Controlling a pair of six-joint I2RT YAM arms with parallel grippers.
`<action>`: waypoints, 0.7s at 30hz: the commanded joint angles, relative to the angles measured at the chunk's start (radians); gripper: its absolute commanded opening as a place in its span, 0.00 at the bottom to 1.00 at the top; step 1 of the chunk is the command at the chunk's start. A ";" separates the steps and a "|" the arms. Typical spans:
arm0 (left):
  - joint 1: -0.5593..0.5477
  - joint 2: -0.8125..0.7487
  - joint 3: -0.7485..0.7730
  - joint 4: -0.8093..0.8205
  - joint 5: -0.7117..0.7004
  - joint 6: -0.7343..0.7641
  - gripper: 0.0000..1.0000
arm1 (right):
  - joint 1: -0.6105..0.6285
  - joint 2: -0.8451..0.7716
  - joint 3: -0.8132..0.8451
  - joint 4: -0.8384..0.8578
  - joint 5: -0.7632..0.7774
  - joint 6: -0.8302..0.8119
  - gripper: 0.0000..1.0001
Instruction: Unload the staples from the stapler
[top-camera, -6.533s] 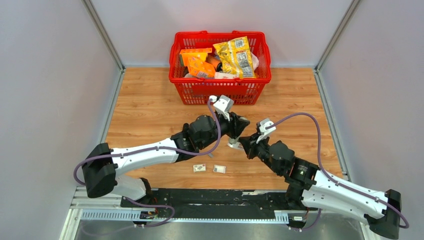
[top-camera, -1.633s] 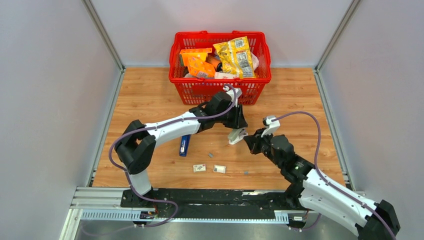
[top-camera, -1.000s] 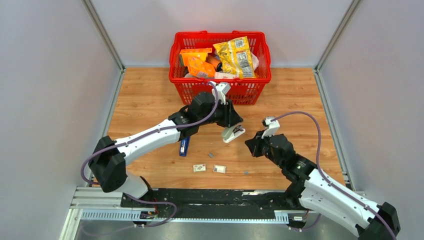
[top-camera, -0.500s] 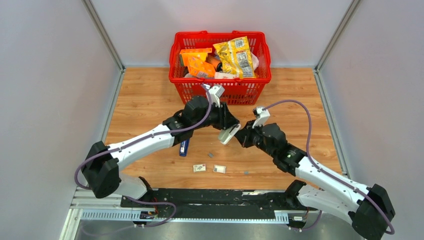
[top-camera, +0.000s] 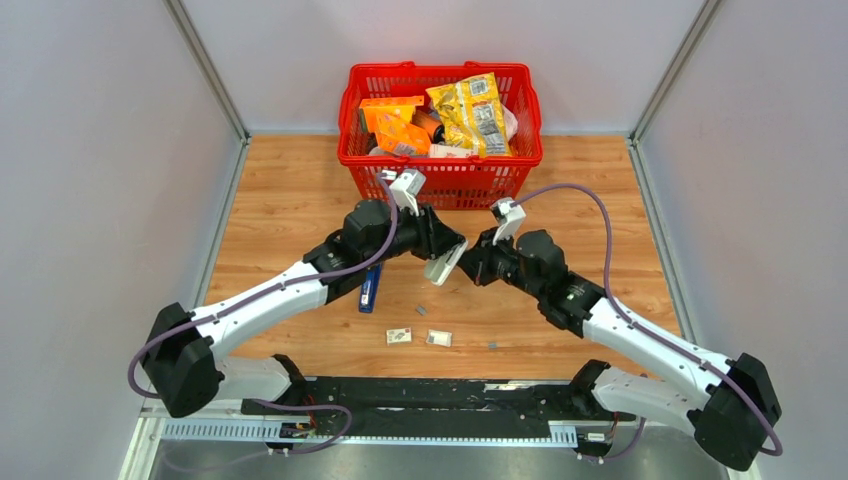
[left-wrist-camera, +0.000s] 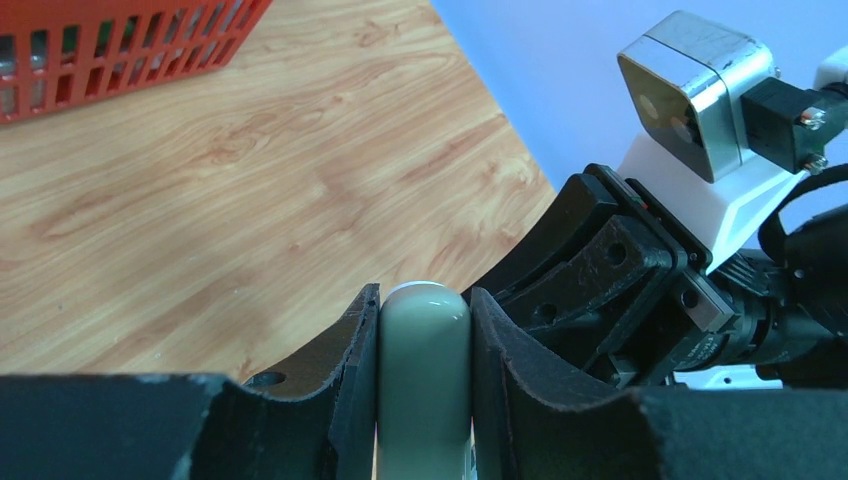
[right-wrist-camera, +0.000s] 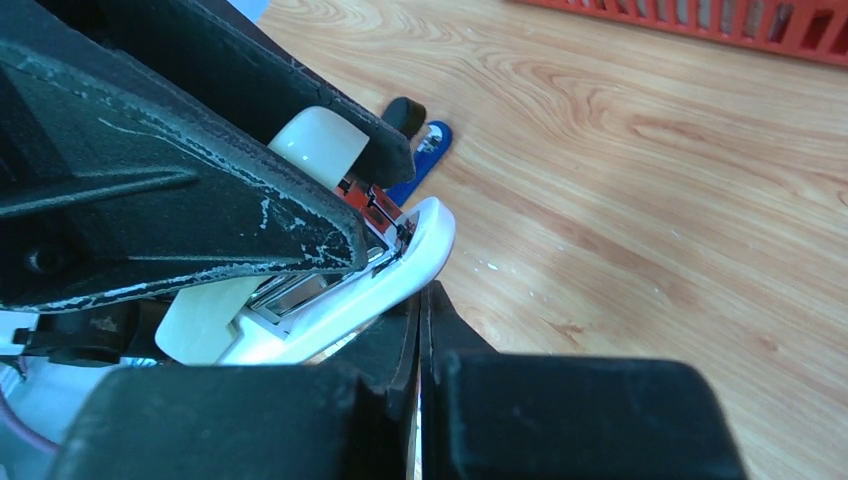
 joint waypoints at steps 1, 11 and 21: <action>-0.035 -0.034 -0.039 0.025 0.159 -0.049 0.00 | 0.004 0.013 0.116 0.212 -0.089 -0.005 0.00; -0.087 -0.023 -0.074 0.118 0.210 -0.065 0.00 | 0.017 0.076 0.303 0.183 -0.209 -0.039 0.00; -0.087 -0.169 -0.002 -0.183 -0.060 0.112 0.00 | 0.019 -0.032 0.182 0.070 -0.114 -0.084 0.00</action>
